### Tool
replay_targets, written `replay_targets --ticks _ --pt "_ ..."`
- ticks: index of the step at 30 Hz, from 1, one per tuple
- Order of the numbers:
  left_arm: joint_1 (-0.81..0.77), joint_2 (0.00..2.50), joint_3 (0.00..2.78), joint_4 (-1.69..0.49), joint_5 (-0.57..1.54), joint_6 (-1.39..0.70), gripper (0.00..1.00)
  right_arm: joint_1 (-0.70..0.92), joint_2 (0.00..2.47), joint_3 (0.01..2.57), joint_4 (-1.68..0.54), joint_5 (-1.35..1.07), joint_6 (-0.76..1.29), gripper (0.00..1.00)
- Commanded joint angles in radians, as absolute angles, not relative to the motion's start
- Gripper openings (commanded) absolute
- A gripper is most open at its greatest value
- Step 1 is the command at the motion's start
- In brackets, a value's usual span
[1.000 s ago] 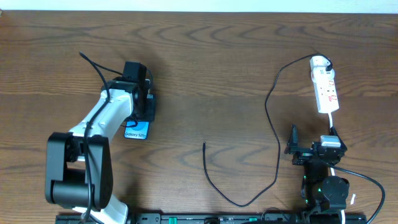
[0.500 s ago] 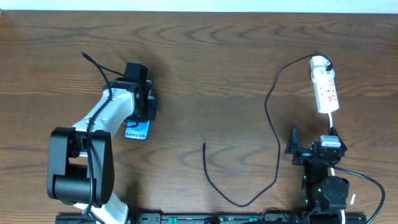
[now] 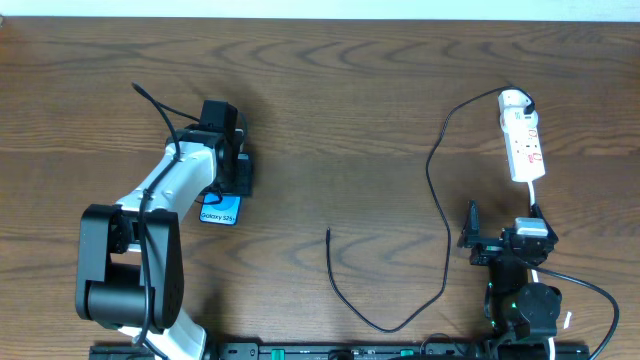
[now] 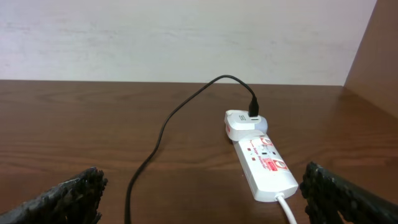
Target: Plug charger to phone and switch on socket
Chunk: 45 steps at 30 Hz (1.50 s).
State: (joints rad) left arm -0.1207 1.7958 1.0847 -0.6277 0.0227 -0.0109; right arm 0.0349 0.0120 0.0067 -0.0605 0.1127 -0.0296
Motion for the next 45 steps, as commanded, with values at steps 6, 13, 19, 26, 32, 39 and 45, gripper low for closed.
replay_targets --ticks 6,13,19,26,32,39,45 --pt "-0.118 1.807 1.086 -0.63 0.013 0.05 0.79 0.03 0.006 0.006 -0.064 0.121 -0.015 0.99" --pt "-0.118 1.807 1.084 -0.626 0.013 0.085 0.8 0.03 0.006 0.006 -0.064 0.121 -0.015 0.99" --pt "-0.118 1.807 1.084 -0.611 -0.003 0.104 0.81 0.03 0.006 0.006 -0.064 0.121 -0.015 0.99" --pt "-0.118 1.809 1.084 -0.582 -0.038 0.104 0.98 0.03 0.006 0.006 -0.064 0.121 -0.015 0.99" --pt "-0.118 1.811 1.082 -0.577 -0.038 0.104 0.98 0.03 0.006 0.006 -0.064 0.121 -0.015 0.99" --pt "-0.118 1.811 1.045 -0.533 -0.039 0.105 0.98 0.03 0.006 0.006 -0.064 0.121 -0.015 0.99" --pt "-0.118 1.811 1.04 -0.536 -0.038 0.104 0.98 0.03 0.006 0.006 -0.064 0.121 -0.015 0.99"
